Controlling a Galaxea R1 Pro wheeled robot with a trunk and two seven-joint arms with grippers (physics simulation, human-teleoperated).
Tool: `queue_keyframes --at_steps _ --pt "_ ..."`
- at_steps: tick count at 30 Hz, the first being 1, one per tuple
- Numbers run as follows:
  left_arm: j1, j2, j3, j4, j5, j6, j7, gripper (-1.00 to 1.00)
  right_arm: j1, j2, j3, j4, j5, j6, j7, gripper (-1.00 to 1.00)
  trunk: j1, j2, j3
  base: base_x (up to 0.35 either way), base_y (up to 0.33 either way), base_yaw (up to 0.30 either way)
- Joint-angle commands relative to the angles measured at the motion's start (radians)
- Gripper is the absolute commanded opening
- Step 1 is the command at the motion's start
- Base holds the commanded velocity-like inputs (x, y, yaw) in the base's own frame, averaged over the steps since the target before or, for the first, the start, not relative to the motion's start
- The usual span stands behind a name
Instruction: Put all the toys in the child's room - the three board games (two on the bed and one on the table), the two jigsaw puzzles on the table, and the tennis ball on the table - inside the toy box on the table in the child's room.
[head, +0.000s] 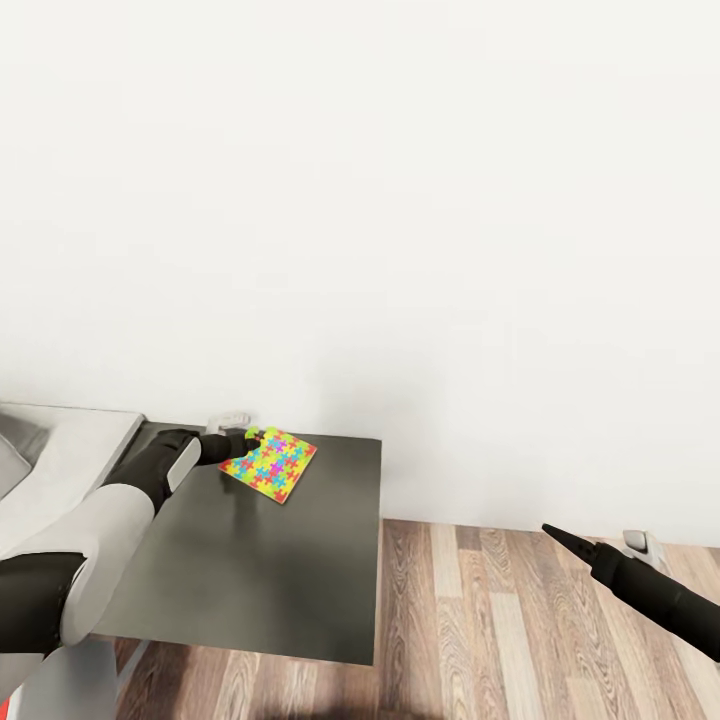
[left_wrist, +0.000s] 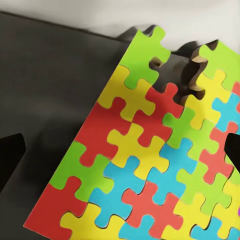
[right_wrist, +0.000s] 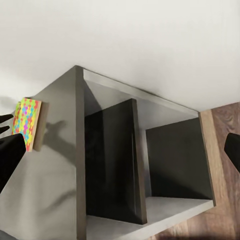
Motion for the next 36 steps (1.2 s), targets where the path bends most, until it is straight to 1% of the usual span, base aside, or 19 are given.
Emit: queue_keyframes --at_steps 1,13,18,24,29,36 --pt "0.000 0.001 -0.005 -0.001 0.008 0.006 0.001 1.00 -0.001 0.000 -0.001 -0.001 0.001 0.005 0.004 1.00 0.001 -0.002 -0.002 0.003 -0.004 0.000" --pt "0.000 0.002 -0.007 0.006 0.005 0.007 -0.002 1.00 -0.001 0.001 -0.001 0.000 0.002 0.006 0.004 1.00 0.001 -0.002 -0.002 0.000 0.000 0.000" --pt "0.000 0.000 -0.008 0.017 0.005 0.011 -0.015 1.00 -0.001 0.000 -0.001 0.000 0.001 0.006 0.004 1.00 0.001 -0.002 -0.002 0.000 0.000 0.000" --pt "0.000 0.000 -0.007 0.053 0.004 0.009 -0.022 1.00 -0.001 0.000 -0.001 0.000 0.001 0.006 0.004 1.00 0.001 -0.002 -0.002 0.000 0.000 0.000" --pt "0.000 0.000 -0.008 0.057 0.003 0.008 -0.039 1.00 -0.001 0.000 -0.001 -0.001 0.001 0.006 0.004 1.00 0.001 -0.002 -0.002 0.000 0.000 0.000" --pt "0.000 0.000 -0.009 0.052 0.005 0.006 -0.046 1.00 -0.001 -0.001 -0.001 -0.001 0.001 0.006 0.004 1.00 0.001 -0.002 -0.002 0.000 0.000 0.000"
